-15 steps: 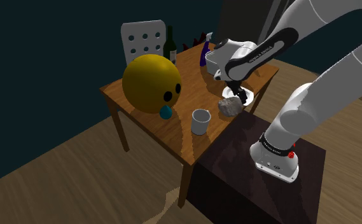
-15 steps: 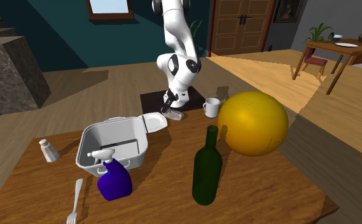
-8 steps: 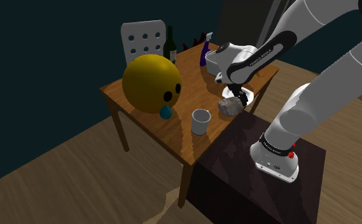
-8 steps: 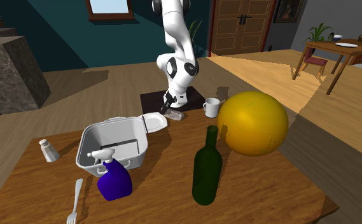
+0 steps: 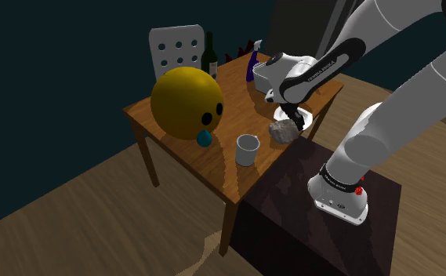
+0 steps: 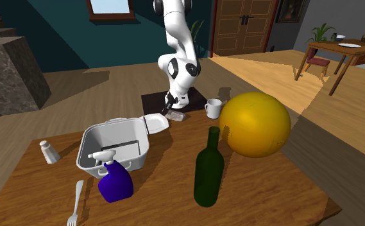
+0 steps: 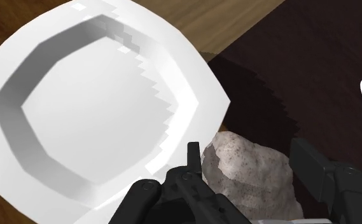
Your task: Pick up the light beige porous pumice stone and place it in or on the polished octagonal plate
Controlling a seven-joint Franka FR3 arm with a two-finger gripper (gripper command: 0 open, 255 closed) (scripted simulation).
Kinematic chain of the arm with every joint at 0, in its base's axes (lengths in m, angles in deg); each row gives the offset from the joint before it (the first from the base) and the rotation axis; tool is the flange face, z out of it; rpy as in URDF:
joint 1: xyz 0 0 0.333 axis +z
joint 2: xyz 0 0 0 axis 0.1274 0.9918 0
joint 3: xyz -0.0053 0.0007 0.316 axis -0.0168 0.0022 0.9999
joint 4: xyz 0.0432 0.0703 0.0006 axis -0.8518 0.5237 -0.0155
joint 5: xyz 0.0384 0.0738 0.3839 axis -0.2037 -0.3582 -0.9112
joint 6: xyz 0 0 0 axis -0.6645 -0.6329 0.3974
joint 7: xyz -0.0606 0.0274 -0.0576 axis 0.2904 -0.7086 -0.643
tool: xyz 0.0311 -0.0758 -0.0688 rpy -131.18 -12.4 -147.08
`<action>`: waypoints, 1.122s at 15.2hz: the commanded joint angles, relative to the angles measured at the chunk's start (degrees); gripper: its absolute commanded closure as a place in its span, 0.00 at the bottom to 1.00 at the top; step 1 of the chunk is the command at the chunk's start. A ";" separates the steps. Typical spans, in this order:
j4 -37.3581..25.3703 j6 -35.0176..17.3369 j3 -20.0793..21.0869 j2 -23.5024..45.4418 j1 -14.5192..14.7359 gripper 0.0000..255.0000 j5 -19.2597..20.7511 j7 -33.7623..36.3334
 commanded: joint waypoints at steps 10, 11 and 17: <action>-0.83 4.86 0.44 -4.36 0.27 1.00 -1.22 -1.88; -1.05 5.85 0.54 -5.17 0.32 1.00 -1.46 -2.24; -2.71 11.66 1.21 -9.61 0.61 1.00 -2.75 -4.29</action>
